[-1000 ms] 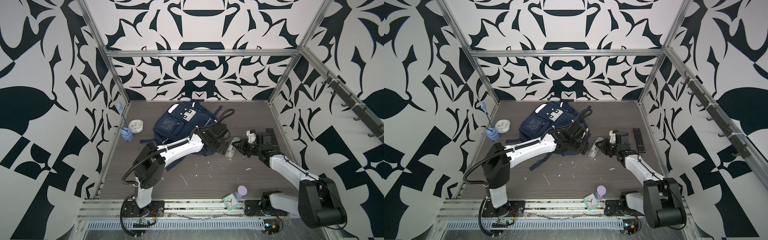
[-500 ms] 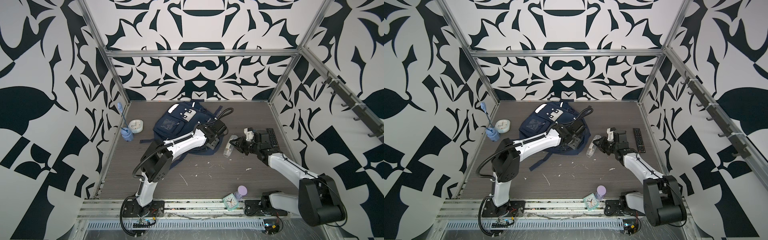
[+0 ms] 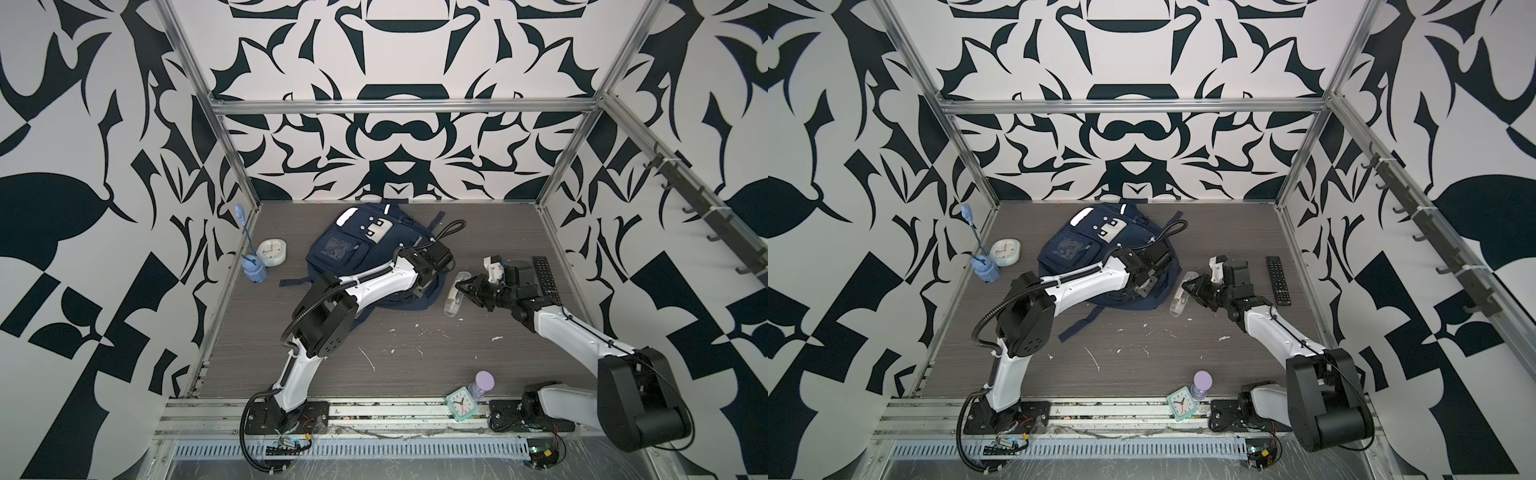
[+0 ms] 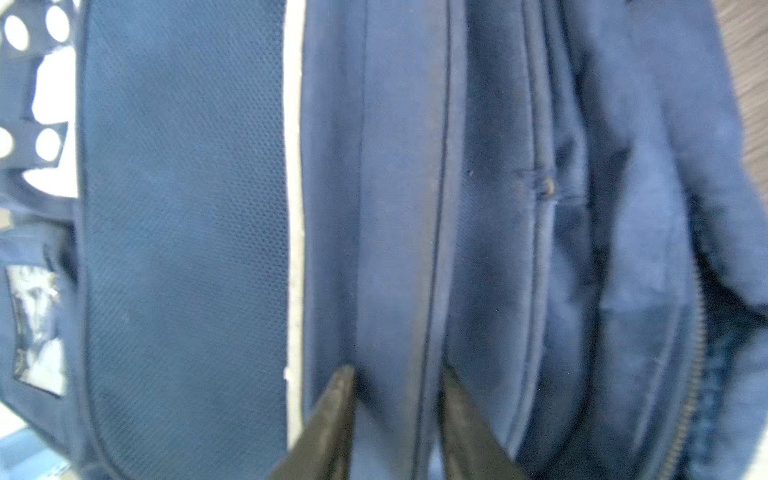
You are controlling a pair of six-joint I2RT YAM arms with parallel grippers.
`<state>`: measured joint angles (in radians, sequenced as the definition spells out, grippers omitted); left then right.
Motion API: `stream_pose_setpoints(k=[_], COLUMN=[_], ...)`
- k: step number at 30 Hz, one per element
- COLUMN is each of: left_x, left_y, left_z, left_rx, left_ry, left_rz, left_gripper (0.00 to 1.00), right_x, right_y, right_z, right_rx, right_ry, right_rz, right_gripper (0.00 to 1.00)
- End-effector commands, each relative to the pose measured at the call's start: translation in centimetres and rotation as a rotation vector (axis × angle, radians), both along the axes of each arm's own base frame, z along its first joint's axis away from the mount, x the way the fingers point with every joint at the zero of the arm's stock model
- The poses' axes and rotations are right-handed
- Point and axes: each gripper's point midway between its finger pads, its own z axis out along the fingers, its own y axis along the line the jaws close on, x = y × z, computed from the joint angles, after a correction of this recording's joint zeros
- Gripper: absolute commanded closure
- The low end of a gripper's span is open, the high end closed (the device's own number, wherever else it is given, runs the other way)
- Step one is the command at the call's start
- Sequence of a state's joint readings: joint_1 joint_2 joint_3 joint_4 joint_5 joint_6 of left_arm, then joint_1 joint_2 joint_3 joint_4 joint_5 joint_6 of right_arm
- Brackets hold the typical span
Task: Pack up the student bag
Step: 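Grasp the clear pen case with the right gripper while the left gripper releases it, then push the pen case into the backpack pocket with the right gripper while left holds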
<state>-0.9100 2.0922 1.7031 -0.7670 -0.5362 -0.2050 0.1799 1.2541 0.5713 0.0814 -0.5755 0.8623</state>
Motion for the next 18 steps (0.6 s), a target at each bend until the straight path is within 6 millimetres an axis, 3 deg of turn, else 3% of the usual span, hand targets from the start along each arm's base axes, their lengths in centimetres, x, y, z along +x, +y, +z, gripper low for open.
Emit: stream_pose_setpoints(k=[1,9,18], left_x=[0.3,0.7,0.8], left_y=[1.8,2.1,2.3], left_z=[1.7,3.8,8.5], left_rx=[0.011,-0.030,-0.158], left_ry=[-0.017,-0.042,-0.074], left_rz=[0.030,0.030,0.032], left_gripper=[0.74,1.00,1.00], right_x=[1.4,1.5,3.7], right_y=[0.7,2.0,5.1], right_z=[2.0,1.9,4.1], right_rx=[0.007,0.009,0.049], right_ry=[-0.079,-0.082,-0.128], right_rz=[0.007,0.032,0.071], right_gripper=[0.93,0.94,0.95])
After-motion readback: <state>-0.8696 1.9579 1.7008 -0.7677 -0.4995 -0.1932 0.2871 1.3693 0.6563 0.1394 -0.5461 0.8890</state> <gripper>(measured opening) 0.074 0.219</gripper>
